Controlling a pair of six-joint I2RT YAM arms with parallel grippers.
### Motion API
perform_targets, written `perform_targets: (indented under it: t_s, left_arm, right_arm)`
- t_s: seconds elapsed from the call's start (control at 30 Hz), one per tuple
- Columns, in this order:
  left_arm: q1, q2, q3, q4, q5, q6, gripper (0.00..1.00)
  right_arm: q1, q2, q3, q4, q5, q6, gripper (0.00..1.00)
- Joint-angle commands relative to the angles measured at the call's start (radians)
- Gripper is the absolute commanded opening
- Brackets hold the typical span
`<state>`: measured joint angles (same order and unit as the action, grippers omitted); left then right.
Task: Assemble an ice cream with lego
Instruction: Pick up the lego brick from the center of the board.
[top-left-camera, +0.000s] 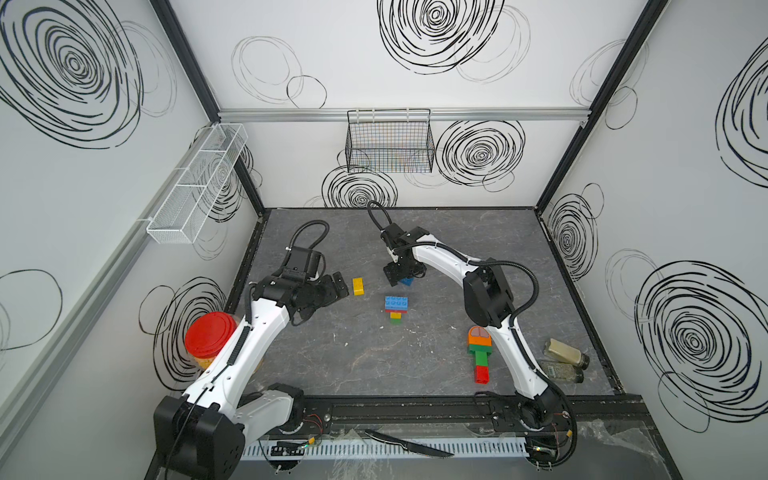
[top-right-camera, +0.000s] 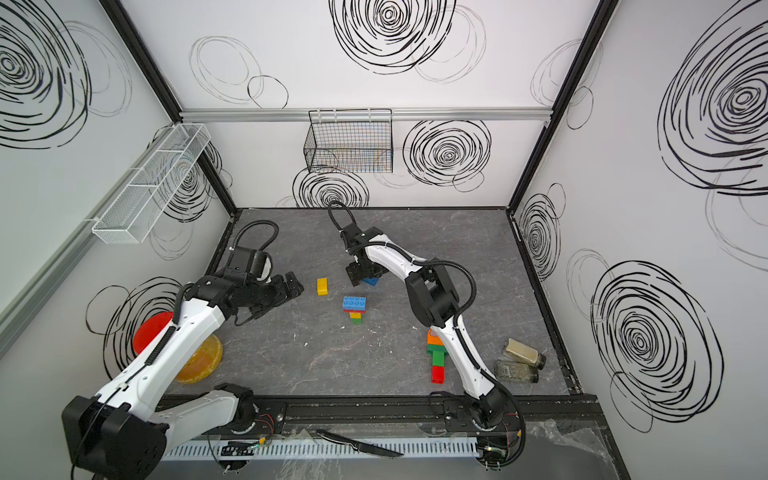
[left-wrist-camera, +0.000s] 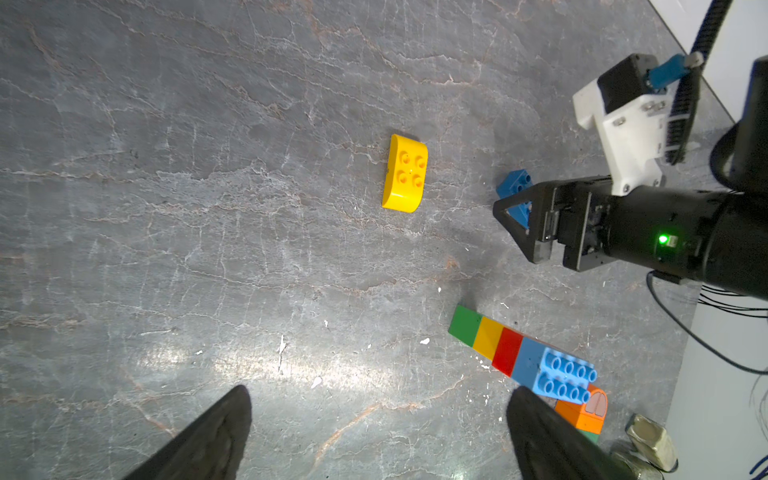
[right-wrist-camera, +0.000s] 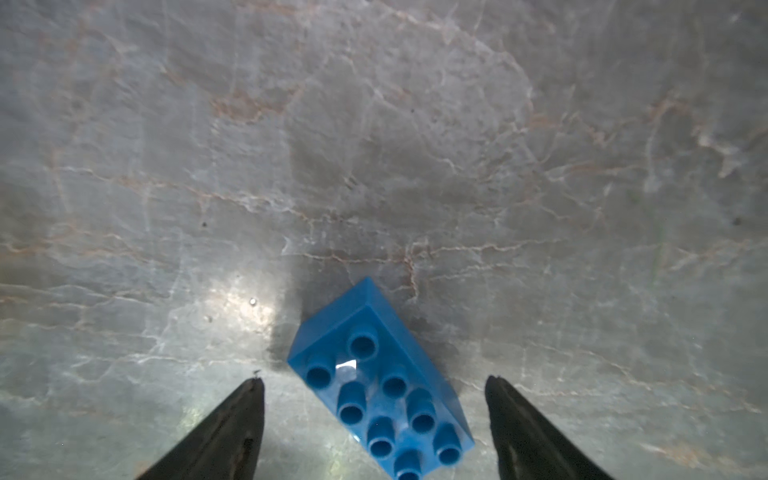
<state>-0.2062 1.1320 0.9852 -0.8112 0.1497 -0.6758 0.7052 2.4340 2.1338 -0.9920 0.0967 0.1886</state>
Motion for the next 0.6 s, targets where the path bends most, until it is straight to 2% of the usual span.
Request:
perform_targets:
  t_s: [0.0,0.17,0.57]
  left_arm:
    - [0.013,-0.021,-0.014,0.012,0.002,0.009,0.99]
    - [0.013,-0.025,-0.022,0.012,0.002,-0.001,0.99]
    - [0.011,-0.023,-0.028,0.017,0.002,-0.008,0.99]
  right_arm:
    - [-0.033,-0.026,-0.042,-0.031,0.04,0.05,0.83]
    - [-0.084,-0.091,-0.127,0.001,0.03,0.114,0.8]
    - [-0.078,-0.068,-0.075,0.011,-0.019,0.062,0.78]
